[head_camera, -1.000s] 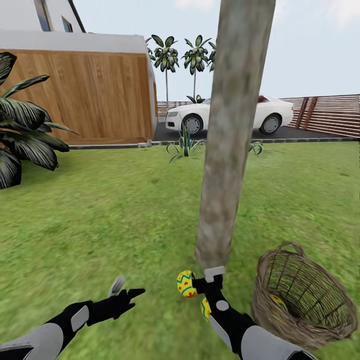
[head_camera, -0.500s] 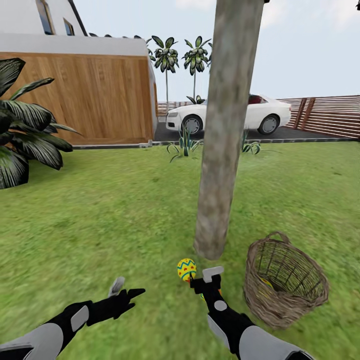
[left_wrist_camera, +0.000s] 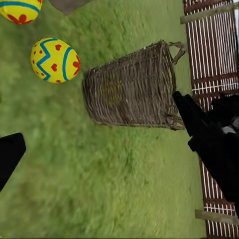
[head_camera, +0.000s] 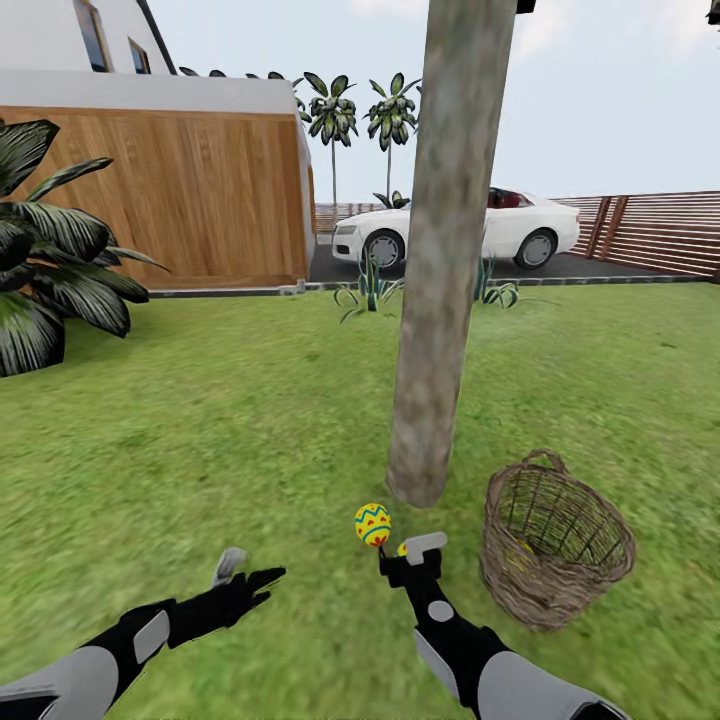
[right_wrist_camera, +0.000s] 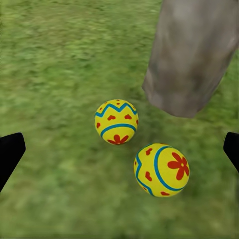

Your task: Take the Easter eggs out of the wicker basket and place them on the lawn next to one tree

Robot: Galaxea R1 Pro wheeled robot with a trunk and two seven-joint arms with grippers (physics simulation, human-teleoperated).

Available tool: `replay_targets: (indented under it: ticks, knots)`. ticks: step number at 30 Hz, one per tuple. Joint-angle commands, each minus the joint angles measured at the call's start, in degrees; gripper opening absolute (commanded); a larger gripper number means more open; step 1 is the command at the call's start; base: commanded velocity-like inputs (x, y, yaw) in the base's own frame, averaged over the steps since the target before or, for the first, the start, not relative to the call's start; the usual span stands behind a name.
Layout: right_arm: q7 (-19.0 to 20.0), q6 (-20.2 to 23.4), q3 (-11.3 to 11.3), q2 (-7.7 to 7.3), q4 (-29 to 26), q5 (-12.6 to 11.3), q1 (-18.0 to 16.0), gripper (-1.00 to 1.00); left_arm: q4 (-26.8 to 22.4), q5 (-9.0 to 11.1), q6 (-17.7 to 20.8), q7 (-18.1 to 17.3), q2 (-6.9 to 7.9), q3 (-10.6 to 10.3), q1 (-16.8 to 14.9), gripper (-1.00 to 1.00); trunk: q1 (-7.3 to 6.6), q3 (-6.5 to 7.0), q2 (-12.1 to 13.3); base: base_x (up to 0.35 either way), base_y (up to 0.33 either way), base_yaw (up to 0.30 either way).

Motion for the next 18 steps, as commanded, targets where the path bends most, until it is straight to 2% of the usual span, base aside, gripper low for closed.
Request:
replay_targets:
  ticks: [1, 4, 6, 8, 9, 10, 11, 12, 13, 15, 17, 18]
  knots:
    - [-0.4, -0.1, 0.6, 0.05, 0.0, -0.5, -0.1, 1.0, 0.0, -0.1, -1.5, -1.1, 0.7, 0.2, 0.0, 1.0, -0.01, -0.06, 0.0, -0.009, 0.0, 0.0]
    - [-0.5, 0.8, 0.7, 0.44, -0.7, -0.5, -0.1, 1.0, 0.0, -0.1, -3.6, -2.9, 1.58, 0.2, 0.0, 1.0, -0.01, -0.06, 0.0, -0.005, 0.0, 0.0]
    - [-0.6, 3.7, 0.7, 0.62, -2.6, -0.5, -0.1, 1.0, -0.1, -0.2, -3.7, -4.0, 1.97, 0.2, 0.0, 1.0, -0.01, -0.06, 0.0, -0.002, 0.0, 0.0]
    - [-0.6, 9.5, 0.7, 0.62, -6.2, -0.5, -0.1, 1.0, -1.0, -0.3, -1.5, -4.6, 2.39, 0.2, 0.0, 1.0, -0.01, -0.06, 0.0, -0.001, 0.0, 0.0]
    - [-0.6, 14.7, 0.7, 0.62, -9.3, -0.5, -0.1, 1.0, -2.8, -0.4, 1.2, -4.7, 2.75, 0.1, 0.0, 1.0, -0.01, -0.06, 0.0, 0.0, 0.0, 0.0]
    - [-0.7, 17.6, 0.7, 0.62, -11.0, -0.5, -0.1, 1.0, -3.9, -0.4, 2.8, -4.6, 2.9, 0.1, 0.0, 1.0, -0.01, -0.06, 0.0, 0.0, 0.0, 0.0]
    - [-0.8, 23.4, 0.7, 0.62, -14.6, -0.4, -0.1, 1.0, -6.5, -0.6, 6.3, -3.9, 3.22, 0.0, 0.0, 1.0, -0.01, -0.06, 0.0, 0.0, 0.0, 0.0]
    - [-1.0, 26.2, 0.6, 0.62, -16.4, -0.4, -0.1, 1.0, -7.8, -0.8, 8.0, -3.3, 3.44, 0.0, 0.0, 1.0, -0.01, -0.06, 0.0, 0.0, 0.0, 0.0]
    - [-1.5, 31.4, 0.6, 0.62, -19.9, -0.4, -0.1, 1.0, -10.2, -1.1, 11.1, -1.7, 3.99, 0.0, 0.0, 1.0, -0.01, -0.06, 0.0, 0.0, 0.0, 0.0]
    - [-2.4, 35.5, 0.5, 0.62, -23.4, -0.3, -0.1, 1.0, -12.2, -1.2, 13.8, 0.6, 4.59, 0.1, 0.0, 1.0, -0.01, -0.06, 0.0, 0.0, 0.0, 0.0]
    - [-4.9, 41.2, 0.4, 0.62, -29.4, -0.3, -0.1, 1.0, -15.1, -1.3, 18.7, 5.7, 5.64, 0.4, 0.0, 1.0, -0.01, -0.06, 0.0, 0.0, 0.0, 0.0]
    - [-5.6, 42.3, 0.4, 0.62, -30.6, -0.3, -0.1, 1.0, -15.6, -1.2, 20.1, 6.9, 5.87, 0.6, 0.0, 1.0, -0.01, -0.06, 0.0, 0.0, 0.0, 0.0]
